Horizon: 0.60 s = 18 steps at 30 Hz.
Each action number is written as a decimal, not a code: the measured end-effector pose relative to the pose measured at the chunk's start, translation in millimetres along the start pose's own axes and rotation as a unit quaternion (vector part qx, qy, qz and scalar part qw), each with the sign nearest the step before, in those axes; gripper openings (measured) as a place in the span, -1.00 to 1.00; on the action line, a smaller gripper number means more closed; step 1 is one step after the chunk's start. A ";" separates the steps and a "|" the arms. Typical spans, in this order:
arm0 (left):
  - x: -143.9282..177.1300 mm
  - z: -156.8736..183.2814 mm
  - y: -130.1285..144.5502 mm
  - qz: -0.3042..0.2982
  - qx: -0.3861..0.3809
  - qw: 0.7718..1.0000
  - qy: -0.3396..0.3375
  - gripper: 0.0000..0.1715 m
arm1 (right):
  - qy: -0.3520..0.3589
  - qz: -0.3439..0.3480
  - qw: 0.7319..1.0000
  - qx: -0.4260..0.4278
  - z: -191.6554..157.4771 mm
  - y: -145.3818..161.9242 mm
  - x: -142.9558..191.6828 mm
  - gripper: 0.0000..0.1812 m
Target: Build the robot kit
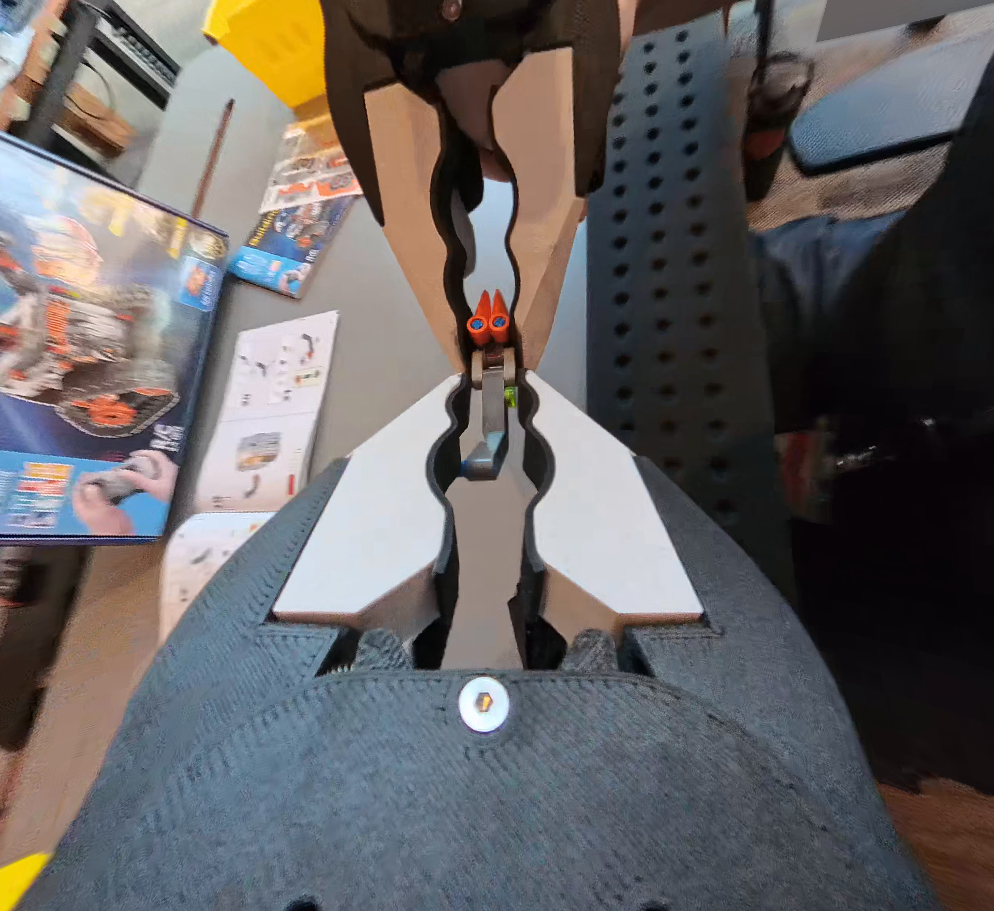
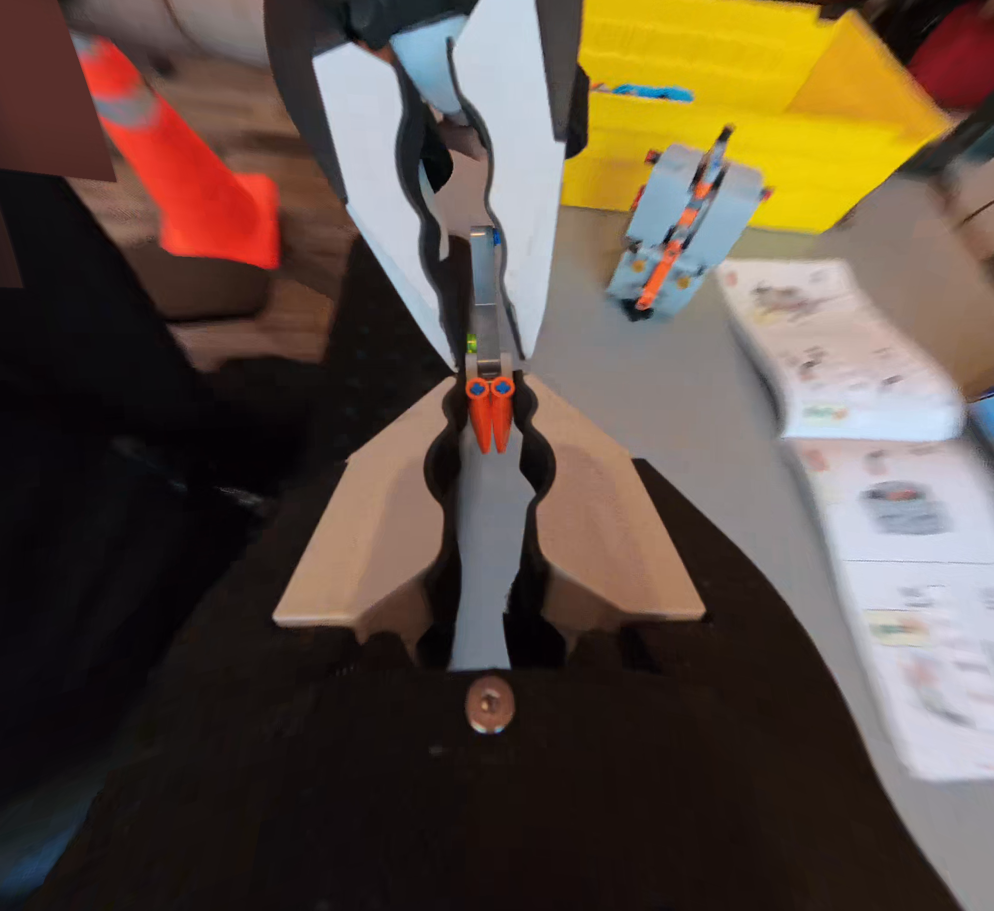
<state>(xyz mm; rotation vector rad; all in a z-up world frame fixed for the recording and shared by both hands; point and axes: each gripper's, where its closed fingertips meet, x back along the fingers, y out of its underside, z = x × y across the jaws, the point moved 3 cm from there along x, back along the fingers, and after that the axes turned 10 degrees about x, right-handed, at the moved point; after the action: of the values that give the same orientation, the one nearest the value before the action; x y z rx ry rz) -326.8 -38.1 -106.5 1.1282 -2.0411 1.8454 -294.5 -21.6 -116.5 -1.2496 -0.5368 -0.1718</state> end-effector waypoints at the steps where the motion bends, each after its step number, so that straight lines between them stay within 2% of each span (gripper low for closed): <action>1: 0.7 -1.3 -0.3 0.008 0.018 1.000 0.014 -0.78 | -0.031 0.014 0.998 -0.053 -0.6 0.1 0.2 -0.82; 3: 3.2 -3.3 -2.3 0.026 0.053 0.998 0.038 -0.75 | -0.075 0.047 0.987 -0.134 0.0 -1.7 2.0 -0.82; 6: 7.0 -6.0 -4.2 0.039 0.089 0.993 0.060 -0.77 | -0.088 0.076 0.980 -0.164 2.2 -3.9 5.9 -0.82; 13: 6.4 -7.0 -2.3 0.041 0.117 0.989 0.080 -0.78 | -0.075 0.067 0.986 -0.132 2.2 -3.8 5.7 -0.82; 18: 4.5 -5.4 -3.0 0.033 0.100 0.992 0.067 -0.78 | -0.034 0.053 0.996 -0.067 2.5 -5.3 4.9 -0.82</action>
<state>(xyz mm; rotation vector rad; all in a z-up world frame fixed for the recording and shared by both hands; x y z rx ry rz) -330.0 -34.9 -100.4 0.9591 -1.8755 2.1357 -293.1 -20.2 -109.1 -1.4151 -0.5225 -0.0778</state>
